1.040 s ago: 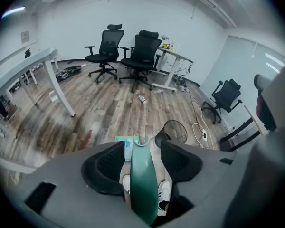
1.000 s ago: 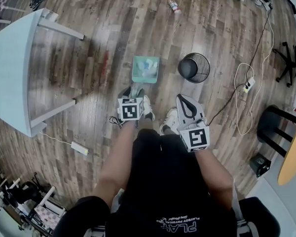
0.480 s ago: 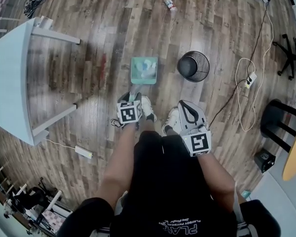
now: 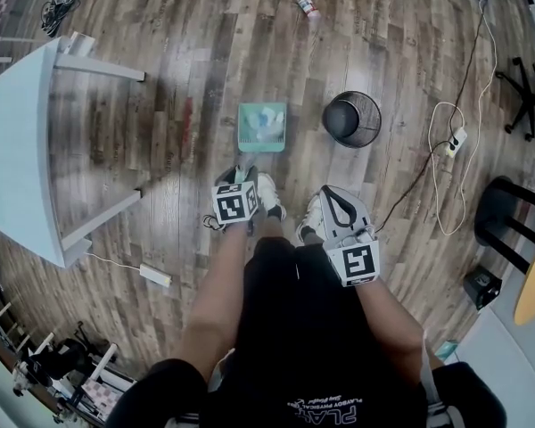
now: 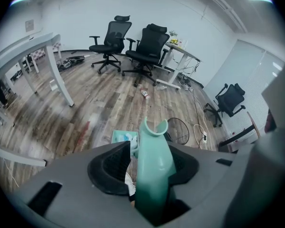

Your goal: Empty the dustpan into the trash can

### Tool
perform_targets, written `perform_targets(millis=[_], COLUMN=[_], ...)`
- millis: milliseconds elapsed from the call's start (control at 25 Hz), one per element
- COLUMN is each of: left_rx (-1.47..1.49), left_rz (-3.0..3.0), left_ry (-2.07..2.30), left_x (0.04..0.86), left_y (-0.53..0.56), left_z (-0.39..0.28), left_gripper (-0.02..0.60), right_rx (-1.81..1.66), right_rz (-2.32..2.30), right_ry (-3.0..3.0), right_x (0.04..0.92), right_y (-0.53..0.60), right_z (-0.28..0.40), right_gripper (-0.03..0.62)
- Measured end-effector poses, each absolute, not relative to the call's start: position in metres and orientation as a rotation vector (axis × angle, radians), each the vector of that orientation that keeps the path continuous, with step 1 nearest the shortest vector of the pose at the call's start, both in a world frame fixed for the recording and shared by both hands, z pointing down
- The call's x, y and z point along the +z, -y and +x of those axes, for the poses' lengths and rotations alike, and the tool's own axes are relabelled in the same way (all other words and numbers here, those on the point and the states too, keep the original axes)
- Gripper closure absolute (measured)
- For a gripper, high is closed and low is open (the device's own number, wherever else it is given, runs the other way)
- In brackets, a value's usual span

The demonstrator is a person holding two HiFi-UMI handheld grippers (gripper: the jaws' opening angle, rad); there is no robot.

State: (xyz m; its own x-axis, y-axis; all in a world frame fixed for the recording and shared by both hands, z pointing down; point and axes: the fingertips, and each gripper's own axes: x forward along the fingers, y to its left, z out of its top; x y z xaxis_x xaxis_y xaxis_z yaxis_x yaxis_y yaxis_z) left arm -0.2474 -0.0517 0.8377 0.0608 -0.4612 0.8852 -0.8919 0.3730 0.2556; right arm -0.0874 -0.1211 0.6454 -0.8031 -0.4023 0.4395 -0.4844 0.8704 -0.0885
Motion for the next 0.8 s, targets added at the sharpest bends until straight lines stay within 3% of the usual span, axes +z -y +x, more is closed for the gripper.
perform_targets(millis=[800], left_rx=[0.718], left_rz=[1.282], left_ry=[1.670], left_x=[0.829], left_y=[0.031], left_z=[-0.255], left_gripper=[0.485], right_rx=[0.269], right_rz=[0.688], right_ry=[2.596], right_x=[0.641], right_y=[0.112], right_z=[-0.062], right_gripper=[0.577])
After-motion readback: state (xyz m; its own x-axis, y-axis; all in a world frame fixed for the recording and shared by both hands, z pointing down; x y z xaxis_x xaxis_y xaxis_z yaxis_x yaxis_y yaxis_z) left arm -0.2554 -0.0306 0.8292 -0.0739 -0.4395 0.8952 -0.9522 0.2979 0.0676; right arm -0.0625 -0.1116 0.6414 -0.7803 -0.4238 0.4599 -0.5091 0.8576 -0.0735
